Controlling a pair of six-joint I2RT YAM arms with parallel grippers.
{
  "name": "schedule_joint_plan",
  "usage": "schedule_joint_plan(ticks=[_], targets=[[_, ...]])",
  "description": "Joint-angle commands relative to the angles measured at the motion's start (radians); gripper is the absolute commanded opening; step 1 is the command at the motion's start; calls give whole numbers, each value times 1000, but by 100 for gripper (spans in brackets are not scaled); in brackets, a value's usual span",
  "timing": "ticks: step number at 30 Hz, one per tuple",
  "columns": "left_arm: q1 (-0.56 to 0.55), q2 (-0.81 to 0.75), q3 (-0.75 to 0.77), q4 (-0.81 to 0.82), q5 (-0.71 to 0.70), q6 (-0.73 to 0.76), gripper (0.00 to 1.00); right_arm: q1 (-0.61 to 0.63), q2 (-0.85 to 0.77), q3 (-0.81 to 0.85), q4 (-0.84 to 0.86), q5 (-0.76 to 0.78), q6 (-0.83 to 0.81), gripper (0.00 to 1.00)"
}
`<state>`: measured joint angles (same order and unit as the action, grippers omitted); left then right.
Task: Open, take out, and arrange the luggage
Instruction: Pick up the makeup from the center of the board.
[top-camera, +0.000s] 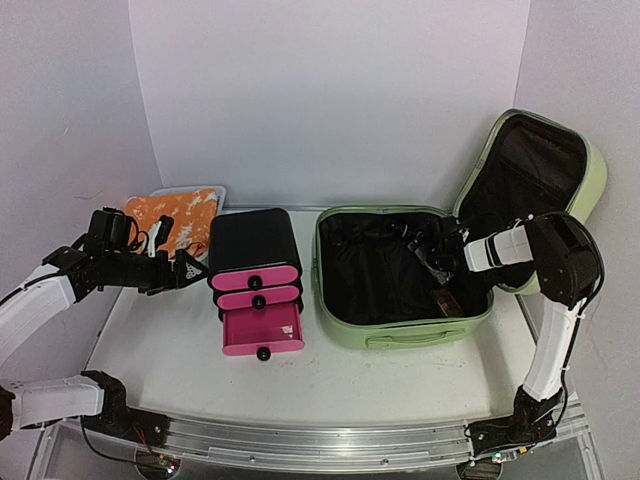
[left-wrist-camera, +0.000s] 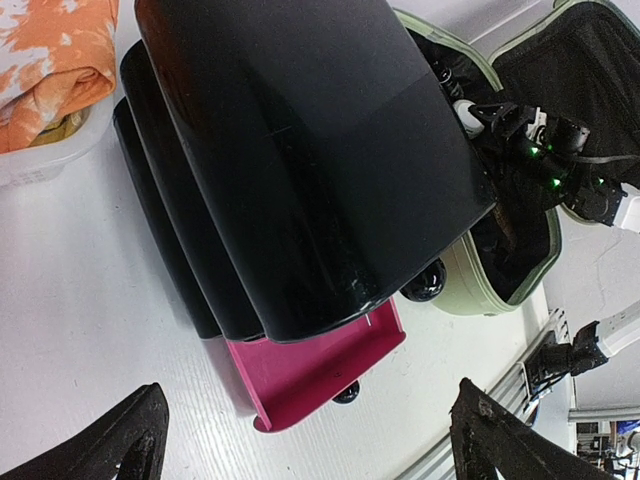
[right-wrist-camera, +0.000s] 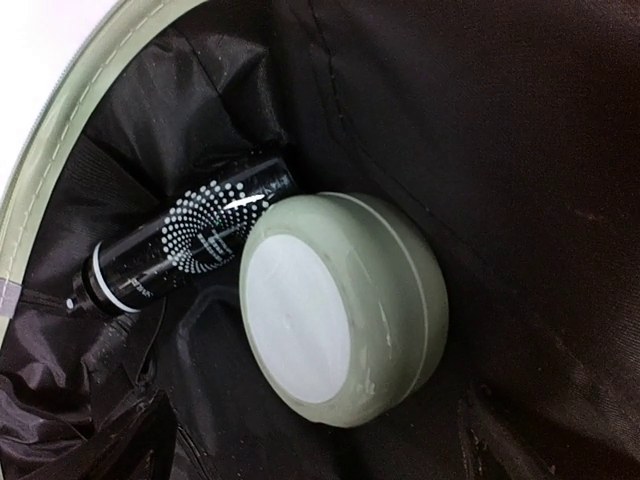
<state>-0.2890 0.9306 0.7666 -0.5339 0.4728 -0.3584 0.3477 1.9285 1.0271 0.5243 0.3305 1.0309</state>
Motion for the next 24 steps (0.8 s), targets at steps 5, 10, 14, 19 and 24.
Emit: schedule_joint_plan(ticks=[5,10,14,19,24], targets=[[-1,1,42,23,20,16,99,-7,2,51,72,51,-24,81],[-2,8,48,24,42,19,99,-9,5,82,93,55,-58,67],[-2,5,50,25,44,22,99,-10,-17,84,112,55,-82,51],[-1,7,52,26,44,22,99,-10,-59,77,117,37,-106,29],[-2,16,64,26,53,20,100,-10,-116,68,95,-4,-113,19]])
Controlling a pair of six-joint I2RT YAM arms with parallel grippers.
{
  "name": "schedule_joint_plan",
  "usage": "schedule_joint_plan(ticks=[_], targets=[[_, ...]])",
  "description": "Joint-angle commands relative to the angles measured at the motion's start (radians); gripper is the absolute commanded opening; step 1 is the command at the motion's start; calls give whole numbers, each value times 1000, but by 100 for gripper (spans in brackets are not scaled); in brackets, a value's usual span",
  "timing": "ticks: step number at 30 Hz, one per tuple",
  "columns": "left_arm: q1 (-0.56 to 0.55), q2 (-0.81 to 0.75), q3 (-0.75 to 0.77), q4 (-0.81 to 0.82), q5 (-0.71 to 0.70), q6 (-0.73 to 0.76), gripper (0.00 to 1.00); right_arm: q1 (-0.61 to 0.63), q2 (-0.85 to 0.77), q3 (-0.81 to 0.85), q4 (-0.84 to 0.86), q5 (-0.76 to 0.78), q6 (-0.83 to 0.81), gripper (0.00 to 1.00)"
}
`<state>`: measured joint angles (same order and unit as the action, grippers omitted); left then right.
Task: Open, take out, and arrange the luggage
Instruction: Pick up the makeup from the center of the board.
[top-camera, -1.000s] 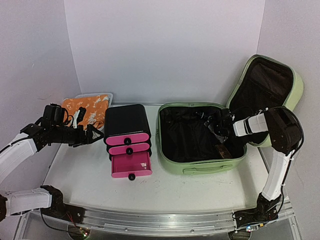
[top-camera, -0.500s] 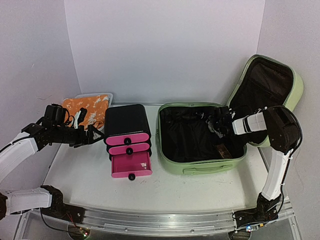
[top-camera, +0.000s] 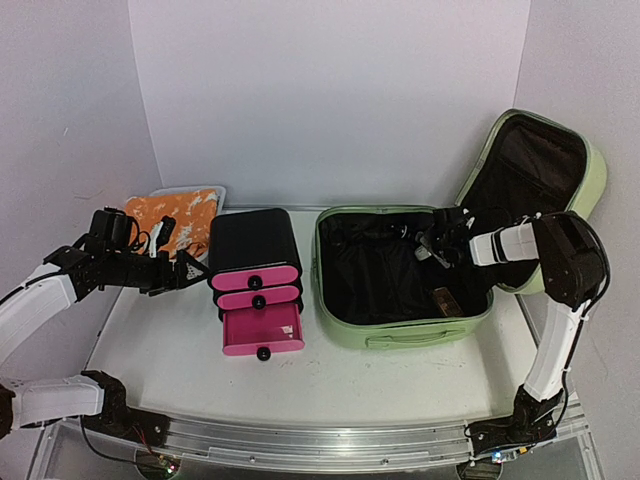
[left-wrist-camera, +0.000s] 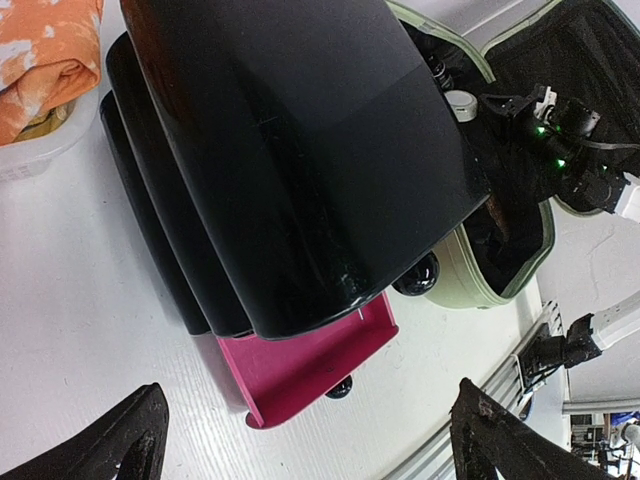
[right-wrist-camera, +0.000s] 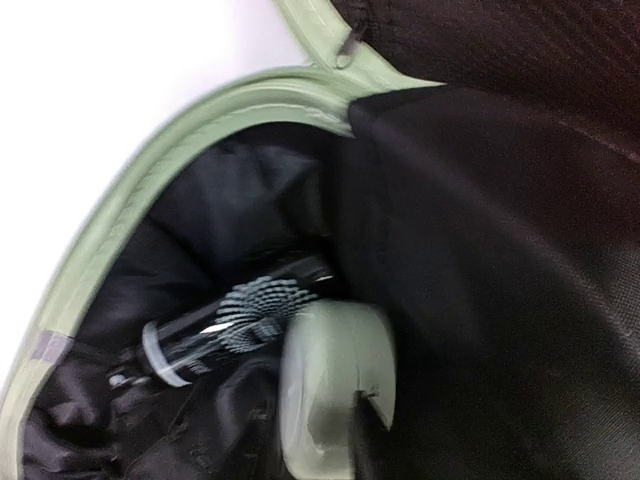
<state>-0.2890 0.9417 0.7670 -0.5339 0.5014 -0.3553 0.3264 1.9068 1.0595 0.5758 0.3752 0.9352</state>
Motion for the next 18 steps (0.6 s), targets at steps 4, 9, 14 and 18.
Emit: schedule_joint_plan(ticks=[4,9,14,18], targets=[[-2,-9,65,26,28,13,99,11,-129,39,8,-75,-31,19],[-1,-24,54,26,28,10,99,10,-123,58,-58,-86,-35,39],[-1,-41,42,26,28,7,100,8,-130,12,-85,-109,29,85],[-1,-47,38,26,25,8,99,3,-105,-7,-82,-126,62,91]])
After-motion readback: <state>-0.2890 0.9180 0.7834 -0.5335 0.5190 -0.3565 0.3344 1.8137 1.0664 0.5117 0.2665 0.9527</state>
